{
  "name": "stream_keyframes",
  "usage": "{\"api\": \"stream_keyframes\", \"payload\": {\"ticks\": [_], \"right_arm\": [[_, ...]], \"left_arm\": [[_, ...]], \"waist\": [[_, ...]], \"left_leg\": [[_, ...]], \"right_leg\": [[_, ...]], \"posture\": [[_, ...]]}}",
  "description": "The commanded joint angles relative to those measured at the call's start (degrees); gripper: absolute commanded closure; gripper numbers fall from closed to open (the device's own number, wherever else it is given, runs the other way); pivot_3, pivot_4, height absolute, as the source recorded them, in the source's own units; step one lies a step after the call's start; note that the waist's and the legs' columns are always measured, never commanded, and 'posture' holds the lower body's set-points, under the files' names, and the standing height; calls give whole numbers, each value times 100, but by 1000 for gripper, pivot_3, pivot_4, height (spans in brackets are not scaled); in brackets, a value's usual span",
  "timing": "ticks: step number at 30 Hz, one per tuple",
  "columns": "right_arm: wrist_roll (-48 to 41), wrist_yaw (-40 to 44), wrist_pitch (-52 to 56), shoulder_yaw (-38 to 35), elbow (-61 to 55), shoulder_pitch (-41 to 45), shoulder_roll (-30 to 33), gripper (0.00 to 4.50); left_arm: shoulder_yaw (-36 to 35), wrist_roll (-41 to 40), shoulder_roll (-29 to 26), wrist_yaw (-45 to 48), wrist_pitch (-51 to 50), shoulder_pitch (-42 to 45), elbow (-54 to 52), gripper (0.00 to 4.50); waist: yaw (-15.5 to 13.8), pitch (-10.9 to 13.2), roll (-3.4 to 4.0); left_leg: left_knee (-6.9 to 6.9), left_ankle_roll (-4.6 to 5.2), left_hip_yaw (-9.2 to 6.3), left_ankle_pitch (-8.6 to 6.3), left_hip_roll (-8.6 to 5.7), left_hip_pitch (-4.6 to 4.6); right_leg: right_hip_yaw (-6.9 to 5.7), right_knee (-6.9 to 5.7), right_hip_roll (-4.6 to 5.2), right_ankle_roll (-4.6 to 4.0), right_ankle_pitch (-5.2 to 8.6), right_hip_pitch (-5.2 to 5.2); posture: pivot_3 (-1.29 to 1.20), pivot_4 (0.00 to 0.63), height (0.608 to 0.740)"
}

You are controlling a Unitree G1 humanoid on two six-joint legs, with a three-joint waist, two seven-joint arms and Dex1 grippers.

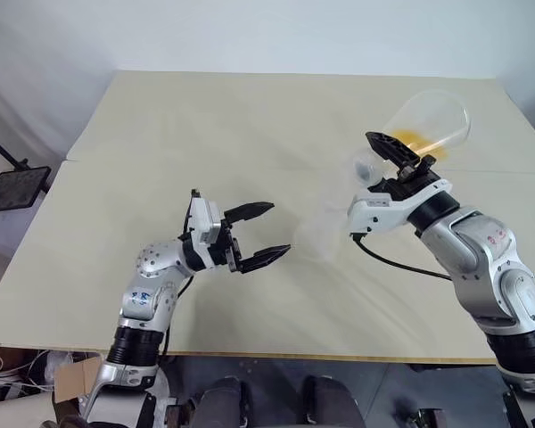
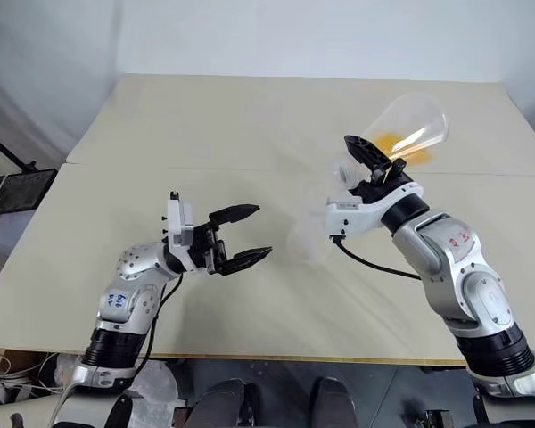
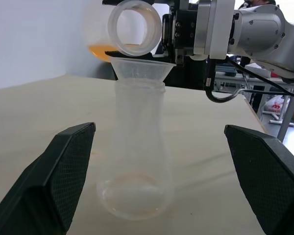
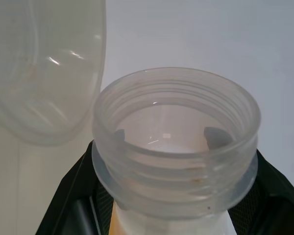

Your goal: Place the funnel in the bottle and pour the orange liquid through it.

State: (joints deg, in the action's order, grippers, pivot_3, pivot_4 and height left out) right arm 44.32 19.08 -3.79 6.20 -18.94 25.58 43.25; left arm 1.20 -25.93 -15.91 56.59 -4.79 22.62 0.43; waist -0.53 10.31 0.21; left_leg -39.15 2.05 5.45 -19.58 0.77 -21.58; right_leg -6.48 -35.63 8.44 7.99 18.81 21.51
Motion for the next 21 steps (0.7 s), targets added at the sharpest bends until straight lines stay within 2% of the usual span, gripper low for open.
{"api": "stream_keyframes", "payload": {"ticks": [1, 21], "right_arm": [[141, -184, -71, -225, -104, 109, 45, 2022], [588, -462, -443, -277, -67, 86, 136, 2022]], "left_arm": [[49, -9, 50, -57, 141, -26, -235, 0], [116, -24, 122, -163, 186, -61, -257, 0]], "waist": [[-1, 0, 0], [61, 0, 0]], "left_leg": [[0, 0, -1, 0, 0, 0], [1, -1, -3, 1, 1, 0]], "right_leg": [[-1, 0, 0, 0, 0, 0], [-1, 0, 0, 0, 0, 0]], "posture": [[0, 150, 740], [0, 150, 740]]}}
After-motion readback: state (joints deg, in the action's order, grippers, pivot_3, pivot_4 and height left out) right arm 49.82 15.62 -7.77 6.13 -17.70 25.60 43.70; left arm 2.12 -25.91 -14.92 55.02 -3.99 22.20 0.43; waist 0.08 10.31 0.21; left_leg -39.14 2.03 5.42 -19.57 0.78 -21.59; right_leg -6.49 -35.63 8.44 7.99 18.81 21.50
